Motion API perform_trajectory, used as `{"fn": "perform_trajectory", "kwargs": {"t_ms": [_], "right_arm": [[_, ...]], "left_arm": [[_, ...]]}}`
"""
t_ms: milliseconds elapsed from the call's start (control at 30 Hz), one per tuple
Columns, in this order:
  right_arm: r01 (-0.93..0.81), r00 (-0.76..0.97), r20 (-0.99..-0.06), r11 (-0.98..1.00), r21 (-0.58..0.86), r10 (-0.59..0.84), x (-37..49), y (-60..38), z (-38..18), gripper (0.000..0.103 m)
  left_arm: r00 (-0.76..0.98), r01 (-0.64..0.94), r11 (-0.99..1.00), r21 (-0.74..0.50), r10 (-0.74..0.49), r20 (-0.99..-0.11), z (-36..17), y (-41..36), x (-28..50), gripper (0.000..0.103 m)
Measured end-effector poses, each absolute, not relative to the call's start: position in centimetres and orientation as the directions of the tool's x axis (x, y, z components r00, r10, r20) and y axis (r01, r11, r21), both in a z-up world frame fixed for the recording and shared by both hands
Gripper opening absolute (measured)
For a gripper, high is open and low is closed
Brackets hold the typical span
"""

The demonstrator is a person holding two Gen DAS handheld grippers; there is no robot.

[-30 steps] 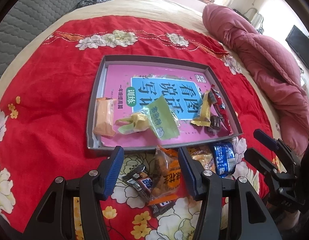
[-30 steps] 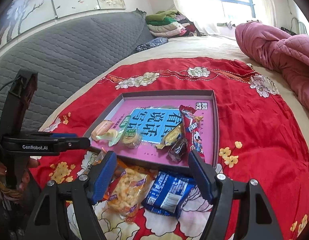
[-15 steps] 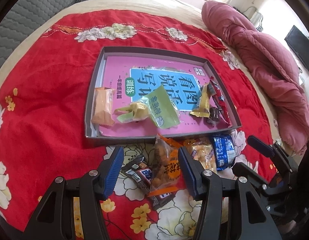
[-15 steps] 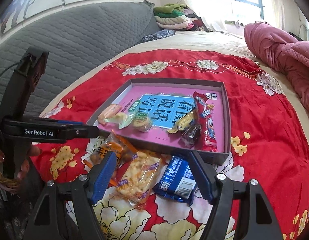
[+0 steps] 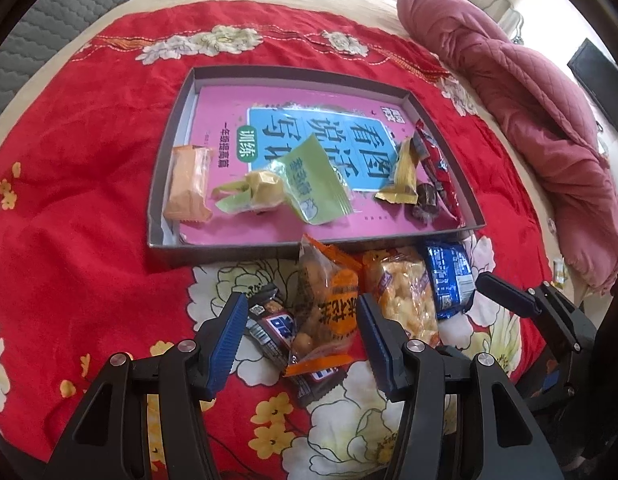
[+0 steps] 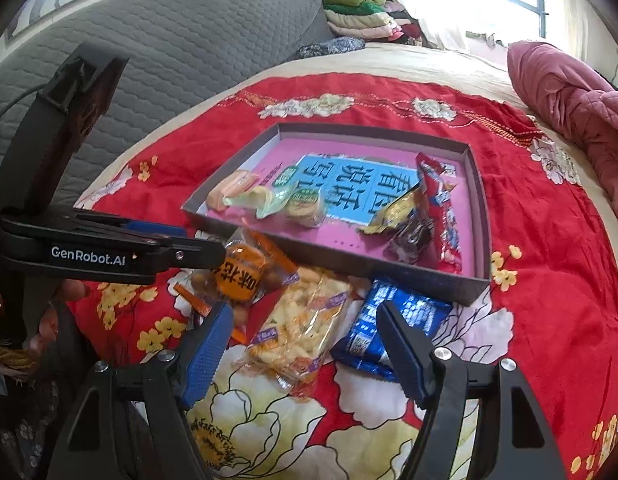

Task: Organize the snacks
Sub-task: 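Grasp the orange-labelled nut bag with the left tool while the right tool grasps the puffed-snack bag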

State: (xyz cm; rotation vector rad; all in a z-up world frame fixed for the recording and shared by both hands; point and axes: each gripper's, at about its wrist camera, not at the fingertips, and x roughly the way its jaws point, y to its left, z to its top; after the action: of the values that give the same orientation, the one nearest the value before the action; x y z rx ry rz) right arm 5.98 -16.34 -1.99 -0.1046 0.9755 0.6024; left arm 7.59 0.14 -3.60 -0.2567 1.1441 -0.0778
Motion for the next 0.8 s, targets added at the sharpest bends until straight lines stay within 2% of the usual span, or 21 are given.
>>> {"fn": "perform_trajectory", "kwargs": {"t_ms": [800], "right_arm": [[-0.550, 0.325, -0.843, 0.811, 0.199, 0.427, 5.7, -14.4, -4.4, 0.073]], "left_arm": [[0.378, -0.055, 0.964, -0.258, -0.219, -0.899, -5.0, -0.2, 7.9, 0.058]]}}
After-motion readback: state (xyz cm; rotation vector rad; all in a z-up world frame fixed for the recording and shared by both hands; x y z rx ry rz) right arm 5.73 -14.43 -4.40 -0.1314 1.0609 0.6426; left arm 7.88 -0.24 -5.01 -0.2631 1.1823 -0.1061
